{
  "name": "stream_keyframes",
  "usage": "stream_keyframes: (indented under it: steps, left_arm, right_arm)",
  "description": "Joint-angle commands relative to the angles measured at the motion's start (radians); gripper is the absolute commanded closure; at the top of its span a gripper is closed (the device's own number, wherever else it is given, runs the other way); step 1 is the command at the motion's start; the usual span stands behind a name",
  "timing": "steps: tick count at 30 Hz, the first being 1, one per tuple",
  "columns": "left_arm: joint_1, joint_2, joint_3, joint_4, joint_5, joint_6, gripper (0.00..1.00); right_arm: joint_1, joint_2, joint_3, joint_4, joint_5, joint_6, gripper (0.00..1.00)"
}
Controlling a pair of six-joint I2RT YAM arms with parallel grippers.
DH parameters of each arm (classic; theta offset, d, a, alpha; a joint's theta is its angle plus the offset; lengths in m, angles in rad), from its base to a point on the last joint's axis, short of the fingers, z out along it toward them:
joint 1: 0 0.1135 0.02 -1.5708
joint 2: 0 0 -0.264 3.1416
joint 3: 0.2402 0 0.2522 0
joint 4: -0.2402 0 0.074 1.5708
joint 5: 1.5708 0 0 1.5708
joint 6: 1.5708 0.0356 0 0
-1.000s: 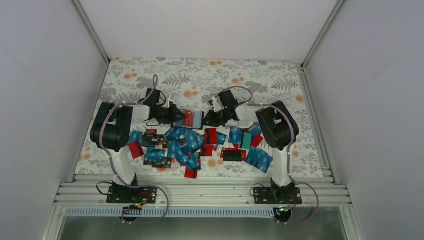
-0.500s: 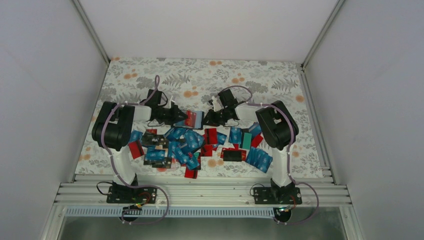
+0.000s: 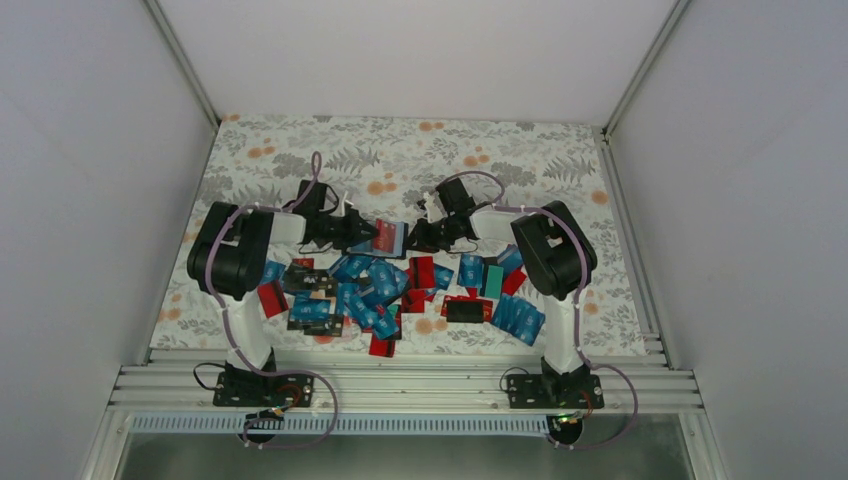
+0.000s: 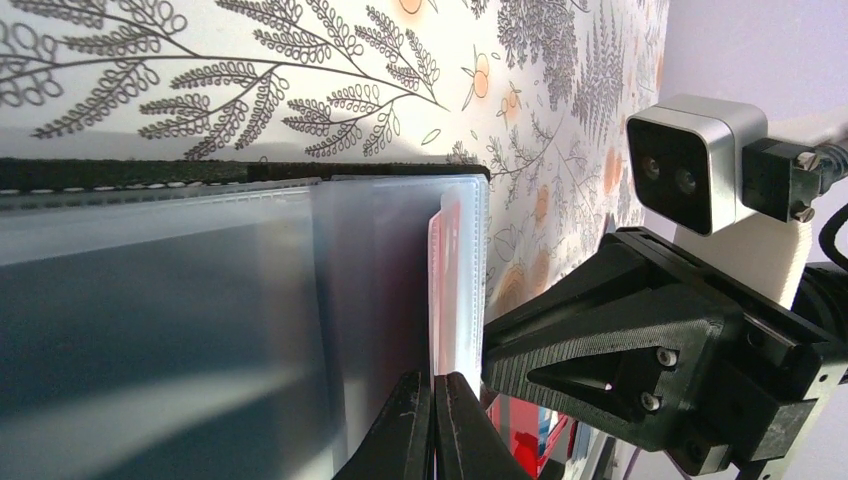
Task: Put the credit cards into the card holder
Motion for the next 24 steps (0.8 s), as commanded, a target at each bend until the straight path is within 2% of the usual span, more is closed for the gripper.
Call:
stream_keyframes:
  steps: [1, 24]
  left_arm:
    - [-0.014, 0.032, -0.005, 0.032, -0.013, -0.018, 0.98]
    - [-0.036, 0.061, 0.004, 0.039, -0.01, -0.015, 0.98]
  right_arm:
    - [0.002, 0.022, 0.021, -0.006, -0.002, -0.016, 0.89]
    - [0.002, 0.026, 0.027, -0.011, -0.002, -0.018, 0.9]
